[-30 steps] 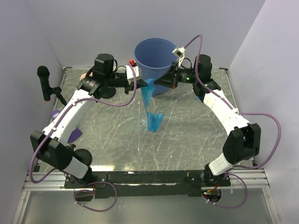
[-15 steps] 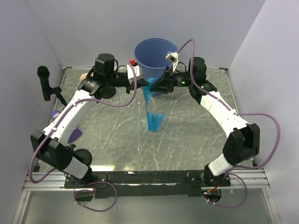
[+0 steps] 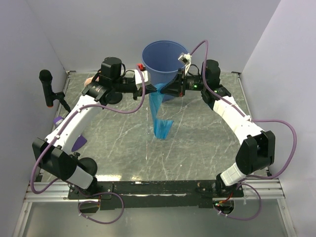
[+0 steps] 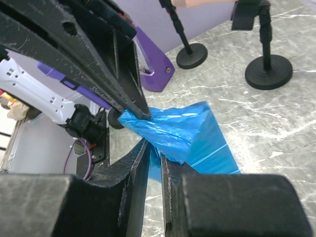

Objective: Put the trash bags into the trash bin

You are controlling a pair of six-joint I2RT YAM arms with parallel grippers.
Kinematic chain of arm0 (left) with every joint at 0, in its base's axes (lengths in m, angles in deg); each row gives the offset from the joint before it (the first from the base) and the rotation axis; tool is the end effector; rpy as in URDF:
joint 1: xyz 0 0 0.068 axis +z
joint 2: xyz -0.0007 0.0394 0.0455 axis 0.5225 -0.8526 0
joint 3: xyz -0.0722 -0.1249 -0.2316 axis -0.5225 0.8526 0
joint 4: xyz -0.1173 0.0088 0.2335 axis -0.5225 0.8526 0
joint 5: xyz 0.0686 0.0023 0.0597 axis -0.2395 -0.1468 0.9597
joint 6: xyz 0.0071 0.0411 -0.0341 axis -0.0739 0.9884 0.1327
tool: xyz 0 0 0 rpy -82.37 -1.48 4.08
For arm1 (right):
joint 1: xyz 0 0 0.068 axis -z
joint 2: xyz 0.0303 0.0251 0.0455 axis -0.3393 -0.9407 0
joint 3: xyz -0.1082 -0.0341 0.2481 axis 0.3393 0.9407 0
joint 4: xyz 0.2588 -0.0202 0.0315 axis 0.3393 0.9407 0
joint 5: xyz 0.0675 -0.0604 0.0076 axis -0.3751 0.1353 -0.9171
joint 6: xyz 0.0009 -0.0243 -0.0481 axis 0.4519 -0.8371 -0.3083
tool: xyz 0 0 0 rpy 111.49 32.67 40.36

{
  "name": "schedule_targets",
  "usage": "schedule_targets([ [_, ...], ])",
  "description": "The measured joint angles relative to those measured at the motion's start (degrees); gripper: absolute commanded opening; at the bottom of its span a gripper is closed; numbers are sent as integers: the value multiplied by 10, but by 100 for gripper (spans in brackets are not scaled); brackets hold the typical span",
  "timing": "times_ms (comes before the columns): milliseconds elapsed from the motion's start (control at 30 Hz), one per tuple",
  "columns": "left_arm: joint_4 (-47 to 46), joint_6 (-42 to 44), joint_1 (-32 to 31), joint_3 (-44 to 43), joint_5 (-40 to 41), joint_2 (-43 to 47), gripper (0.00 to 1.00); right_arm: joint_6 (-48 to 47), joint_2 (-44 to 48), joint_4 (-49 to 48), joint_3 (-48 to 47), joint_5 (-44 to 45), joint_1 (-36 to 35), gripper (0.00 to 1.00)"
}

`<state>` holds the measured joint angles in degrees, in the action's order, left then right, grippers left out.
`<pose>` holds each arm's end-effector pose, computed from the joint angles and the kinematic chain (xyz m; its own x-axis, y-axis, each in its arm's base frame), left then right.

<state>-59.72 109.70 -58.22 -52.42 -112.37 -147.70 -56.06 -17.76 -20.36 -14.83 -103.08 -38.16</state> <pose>0.2878 -0.1755 0.4188 0.2580 0.2541 -0.9322 0.9476 0.1216 0.2954 0.3228 0.1405 0.3864 -0.3485 0.0035 -0.9373 -0.9274 0.1438 0.3454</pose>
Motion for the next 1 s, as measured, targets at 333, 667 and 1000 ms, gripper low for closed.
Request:
schedule_targets([
  [333, 22, 10, 0, -4, -2, 0, 1, -39, 3, 28, -7, 44, -3, 13],
  [667, 18, -15, 0, -8, -1, -1, 1, -165, 17, 108, -35, 97, -25, 12],
  [1000, 0, -43, 0, -8, 13, -6, 1, -269, 41, 173, -43, 82, -47, 18],
])
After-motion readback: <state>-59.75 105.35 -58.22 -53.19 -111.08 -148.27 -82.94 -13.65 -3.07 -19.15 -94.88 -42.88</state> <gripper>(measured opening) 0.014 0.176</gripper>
